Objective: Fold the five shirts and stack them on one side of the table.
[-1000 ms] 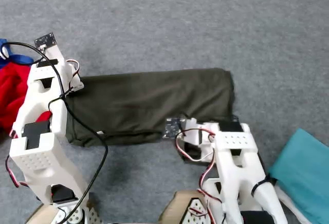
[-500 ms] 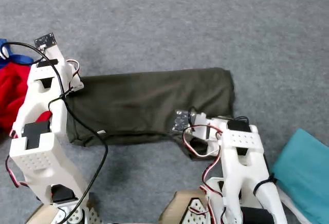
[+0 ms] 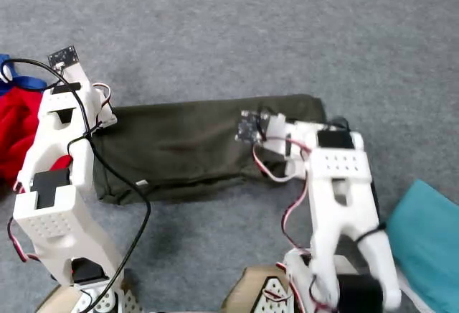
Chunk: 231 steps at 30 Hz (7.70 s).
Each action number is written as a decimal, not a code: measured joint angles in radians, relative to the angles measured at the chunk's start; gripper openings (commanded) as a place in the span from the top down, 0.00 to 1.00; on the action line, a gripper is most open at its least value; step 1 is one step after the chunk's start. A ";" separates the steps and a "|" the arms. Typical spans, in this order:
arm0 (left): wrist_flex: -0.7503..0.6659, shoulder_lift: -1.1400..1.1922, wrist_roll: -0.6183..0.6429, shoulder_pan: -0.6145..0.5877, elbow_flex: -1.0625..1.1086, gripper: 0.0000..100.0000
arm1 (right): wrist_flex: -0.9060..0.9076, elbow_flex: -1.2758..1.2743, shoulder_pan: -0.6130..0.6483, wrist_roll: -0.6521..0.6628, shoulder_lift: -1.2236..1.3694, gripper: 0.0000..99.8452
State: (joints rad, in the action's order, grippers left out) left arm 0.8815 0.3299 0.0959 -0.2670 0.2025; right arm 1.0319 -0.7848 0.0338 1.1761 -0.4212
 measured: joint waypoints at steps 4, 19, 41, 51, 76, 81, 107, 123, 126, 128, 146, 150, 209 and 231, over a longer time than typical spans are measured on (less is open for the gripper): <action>0.000 0.000 0.000 0.000 0.000 0.98 | 0.000 0.163 0.008 -0.009 0.172 1.00; 0.000 0.000 0.000 0.000 0.000 0.98 | 0.005 0.632 0.084 -0.031 0.626 0.70; 0.000 0.000 0.000 0.000 0.000 0.98 | 0.072 0.293 0.009 -0.097 0.295 0.99; 0.000 0.000 0.000 0.000 0.000 0.98 | -0.118 0.269 0.025 -0.215 0.413 0.99; 0.000 0.000 0.000 0.000 0.000 0.98 | 0.158 0.868 0.038 -0.353 0.698 0.99; 0.000 0.000 0.000 0.000 0.000 0.98 | 0.086 0.623 0.041 -0.353 0.552 0.99; 0.000 0.000 0.000 0.000 0.000 0.98 | -0.038 0.322 -0.133 -0.210 0.514 1.00; 0.000 0.000 0.000 0.000 0.000 0.98 | 0.014 0.503 0.157 -0.384 0.539 1.00; 0.000 0.000 0.000 0.000 0.000 0.98 | 0.009 0.580 0.193 -0.420 0.655 1.00; 0.000 0.000 0.000 0.000 0.000 0.98 | 0.009 0.646 0.206 -0.440 0.744 1.00; 0.006 0.000 -0.008 0.000 -0.003 0.98 | 0.173 0.856 0.117 -0.552 0.600 1.00; 0.110 -0.014 -0.009 -0.002 -0.064 0.98 | 0.028 0.770 0.026 -0.684 0.525 1.00; 0.282 -0.037 -0.017 -0.034 0.121 0.98 | -0.563 0.414 -0.183 -0.954 0.603 0.99; 0.853 0.066 -0.018 0.301 -0.609 0.98 | -0.763 0.486 -0.540 -1.223 0.704 0.99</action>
State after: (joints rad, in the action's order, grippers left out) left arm 1.7346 0.3959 0.0775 0.0338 -0.4066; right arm 0.2693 -0.2984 -0.5063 -0.0468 0.2831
